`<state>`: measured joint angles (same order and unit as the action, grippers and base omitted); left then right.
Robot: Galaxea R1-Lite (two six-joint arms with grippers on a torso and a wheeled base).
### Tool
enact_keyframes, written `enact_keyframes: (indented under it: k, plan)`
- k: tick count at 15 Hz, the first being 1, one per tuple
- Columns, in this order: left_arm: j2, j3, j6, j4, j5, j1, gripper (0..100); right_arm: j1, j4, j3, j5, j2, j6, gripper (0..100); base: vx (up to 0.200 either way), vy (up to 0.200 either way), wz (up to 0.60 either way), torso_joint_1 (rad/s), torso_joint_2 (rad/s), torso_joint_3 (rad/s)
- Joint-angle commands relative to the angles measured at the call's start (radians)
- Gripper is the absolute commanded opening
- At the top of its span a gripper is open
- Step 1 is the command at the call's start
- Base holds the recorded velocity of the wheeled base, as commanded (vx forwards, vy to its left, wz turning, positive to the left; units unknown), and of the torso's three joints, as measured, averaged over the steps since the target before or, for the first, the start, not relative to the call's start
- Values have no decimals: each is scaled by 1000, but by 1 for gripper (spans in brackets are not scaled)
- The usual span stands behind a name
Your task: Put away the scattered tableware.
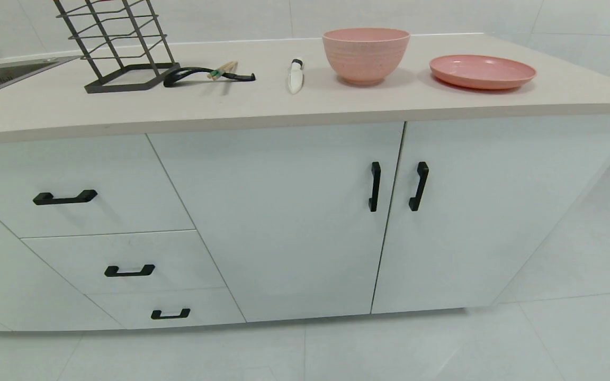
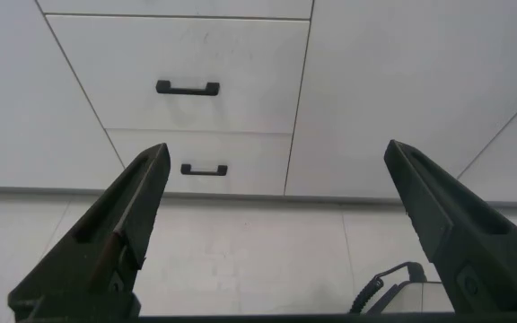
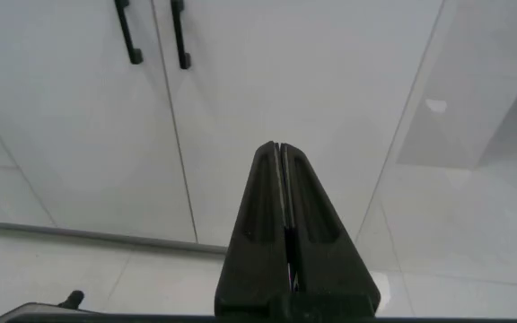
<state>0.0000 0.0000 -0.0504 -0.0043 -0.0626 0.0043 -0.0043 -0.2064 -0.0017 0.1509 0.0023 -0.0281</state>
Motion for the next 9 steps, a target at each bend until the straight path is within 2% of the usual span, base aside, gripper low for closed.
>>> enact_keyframes:
  k: [1,6,9]
  plan:
    - [0,0,0,0,0,0,100,1,-1,-3,32,53,-3,0,0,0,0,0,0,0]
    - [0,0,1,0,0,0,100,15,47,-136,45,176,-13,0,0,0,0,0,0,0]
    - [0,0,4,1,1,0,100,21,39,-218,131,387,-59,0,0,0,0,0,0,0]
